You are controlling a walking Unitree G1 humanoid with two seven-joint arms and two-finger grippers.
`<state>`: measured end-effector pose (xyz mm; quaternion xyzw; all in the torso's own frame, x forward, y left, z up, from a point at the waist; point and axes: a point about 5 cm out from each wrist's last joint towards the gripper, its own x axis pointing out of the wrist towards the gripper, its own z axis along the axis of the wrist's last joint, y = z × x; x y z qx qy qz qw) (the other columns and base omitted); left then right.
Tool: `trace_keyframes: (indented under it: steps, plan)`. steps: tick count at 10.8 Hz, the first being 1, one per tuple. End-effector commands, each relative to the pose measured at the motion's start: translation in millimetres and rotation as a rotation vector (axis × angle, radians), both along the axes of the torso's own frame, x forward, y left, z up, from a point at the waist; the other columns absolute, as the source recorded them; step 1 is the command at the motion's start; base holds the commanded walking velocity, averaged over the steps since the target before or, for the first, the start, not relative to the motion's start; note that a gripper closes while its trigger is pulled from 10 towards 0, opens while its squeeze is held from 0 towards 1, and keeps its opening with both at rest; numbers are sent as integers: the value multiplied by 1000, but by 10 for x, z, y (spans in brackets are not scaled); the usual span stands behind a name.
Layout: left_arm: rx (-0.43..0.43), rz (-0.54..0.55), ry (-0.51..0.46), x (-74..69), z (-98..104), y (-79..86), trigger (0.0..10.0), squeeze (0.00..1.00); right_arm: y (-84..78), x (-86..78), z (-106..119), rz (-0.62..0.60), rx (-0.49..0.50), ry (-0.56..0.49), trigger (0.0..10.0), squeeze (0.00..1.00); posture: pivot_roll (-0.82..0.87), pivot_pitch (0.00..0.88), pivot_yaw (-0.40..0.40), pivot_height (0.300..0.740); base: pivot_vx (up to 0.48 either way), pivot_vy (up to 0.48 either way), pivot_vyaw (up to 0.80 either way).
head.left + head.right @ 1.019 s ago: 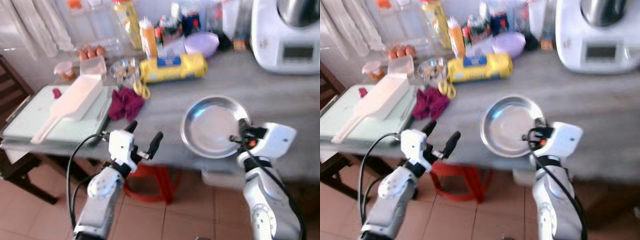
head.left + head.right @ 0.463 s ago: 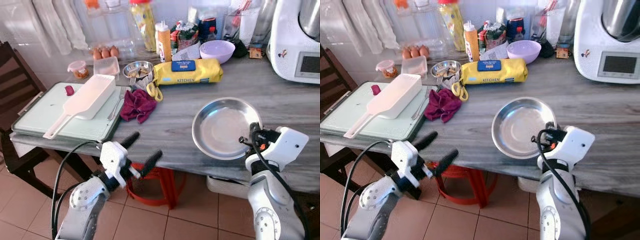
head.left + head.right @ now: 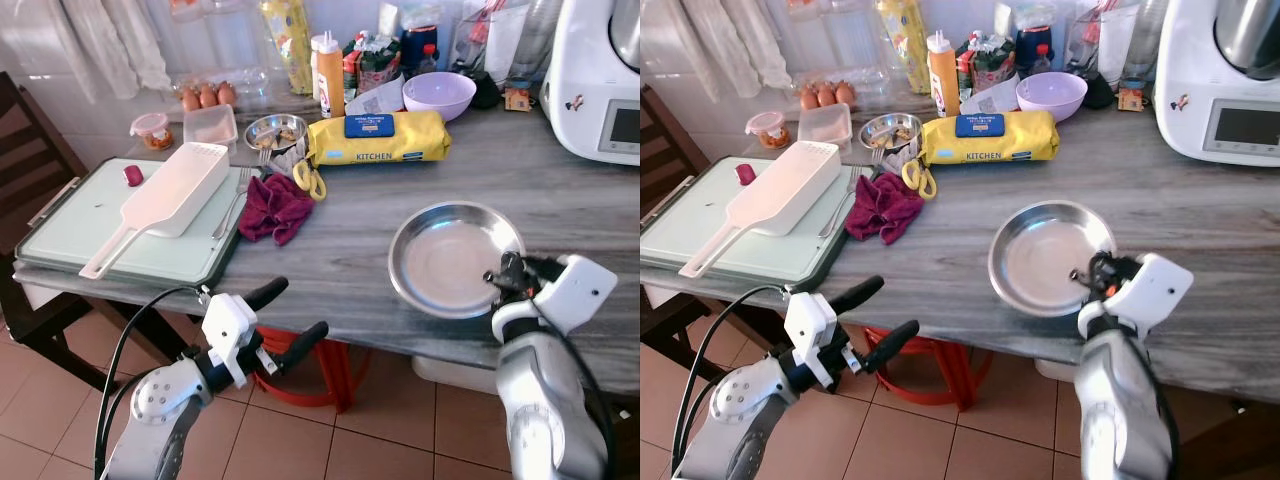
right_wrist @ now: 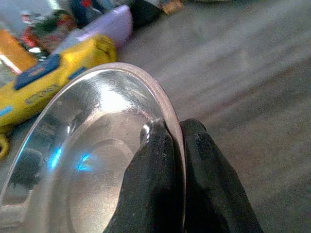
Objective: Setting the table
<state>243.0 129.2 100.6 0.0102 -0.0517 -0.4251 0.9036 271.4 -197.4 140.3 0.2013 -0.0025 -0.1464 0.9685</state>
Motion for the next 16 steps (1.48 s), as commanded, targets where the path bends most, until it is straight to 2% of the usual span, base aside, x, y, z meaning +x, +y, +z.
trace_keyframes:
  steps: [1,3,5,6,7,9,11,14,15,16]
  plan:
    - [3,-2,5,-23,-22,44,10000,0,38,17,-61,10,67,30,10000,0,-119,102,124,740,0,0,0]
    - [7,-3,20,-24,-86,68,10000,0,132,55,-115,52,95,54,10000,0,-112,106,117,740,0,0,0]
    - [17,-4,28,-19,-155,81,10000,0,158,79,-159,67,127,78,10000,0,-112,104,114,740,0,0,0]
    - [19,-5,30,-21,-173,83,10000,0,153,84,-159,69,131,78,10000,882,-114,103,113,740,0,0,0]
    - [19,-2,32,-26,-207,88,10000,0,153,90,-150,76,145,74,10000,1000,-115,103,113,740,0,0,0]
    - [14,1,29,-27,-222,93,10000,0,159,84,-137,86,159,63,10000,1000,-115,107,112,740,0,0,0]
    - [14,7,26,-22,-221,102,10000,0,161,89,-17,99,104,9,10000,1000,-111,108,114,740,0,0,0]
    - [14,23,12,11,-212,119,10000,0,273,136,452,151,-79,-183,10000,1000,-107,105,118,740,0,0,0]
    - [13,28,10,21,-210,122,10000,0,332,135,542,191,-95,-243,10000,1000,-106,104,118,740,0,0,0]
    - [13,72,11,42,-211,140,10000,0,348,98,593,199,-245,-261,10000,1000,-101,102,115,740,0,0,0]
